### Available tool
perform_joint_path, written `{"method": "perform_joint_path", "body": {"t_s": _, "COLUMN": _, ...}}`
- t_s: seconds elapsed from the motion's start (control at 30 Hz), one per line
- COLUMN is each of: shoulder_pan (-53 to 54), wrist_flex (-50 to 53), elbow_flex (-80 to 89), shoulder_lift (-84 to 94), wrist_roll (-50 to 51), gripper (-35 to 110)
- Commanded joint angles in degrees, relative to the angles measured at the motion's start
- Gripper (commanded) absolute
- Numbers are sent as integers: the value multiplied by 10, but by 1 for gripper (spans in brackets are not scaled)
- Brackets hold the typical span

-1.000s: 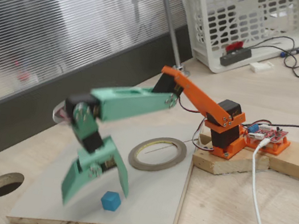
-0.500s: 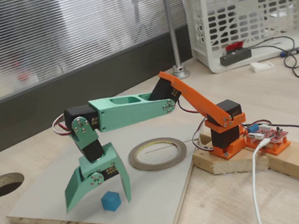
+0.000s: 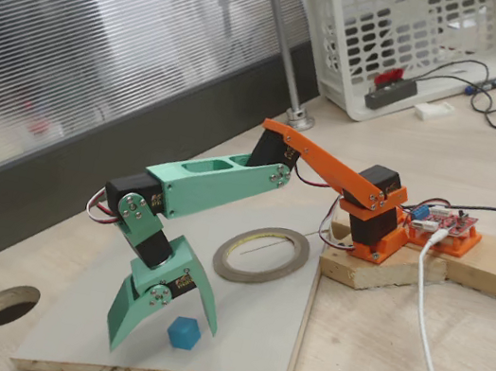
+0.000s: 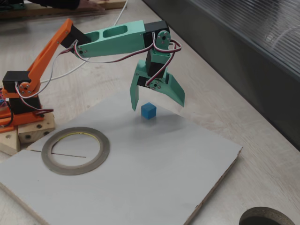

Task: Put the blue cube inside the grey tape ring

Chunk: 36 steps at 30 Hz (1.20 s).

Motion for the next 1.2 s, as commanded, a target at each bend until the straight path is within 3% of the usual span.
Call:
{"method": "perform_joint_path", "body": {"t_s": 0.0, "shoulder_pan": -8, "wrist_flex": 15, "elbow_flex": 5, "shoulder_lift": 10, "wrist_roll": 6, "gripper": 99}}
{"method": "perform_joint_path", "body": {"t_s": 0.17, "shoulder_pan": -6, "wrist_flex": 12, "elbow_flex": 75, "shoulder_lift": 20, "wrist_roll": 3, "gripper": 85}}
{"method": "perform_joint_path", "body": {"t_s": 0.4, "shoulder_pan": -2, "wrist_flex": -89, "elbow_flex": 85, "shoulder_lift": 64, "wrist_roll": 5, "gripper": 60}}
{"method": "perform_joint_path", "body": {"t_s": 0.73, "shoulder_pan": -1, "wrist_flex": -127, "elbow_flex": 83, "shoulder_lift": 71, "wrist_roll": 7, "gripper": 28}}
{"method": "perform_joint_path", "body": {"t_s": 1.17, "shoulder_pan": -1, "wrist_flex": -126, "elbow_flex": 77, "shoulder_lift": 72, "wrist_roll": 7, "gripper": 15}}
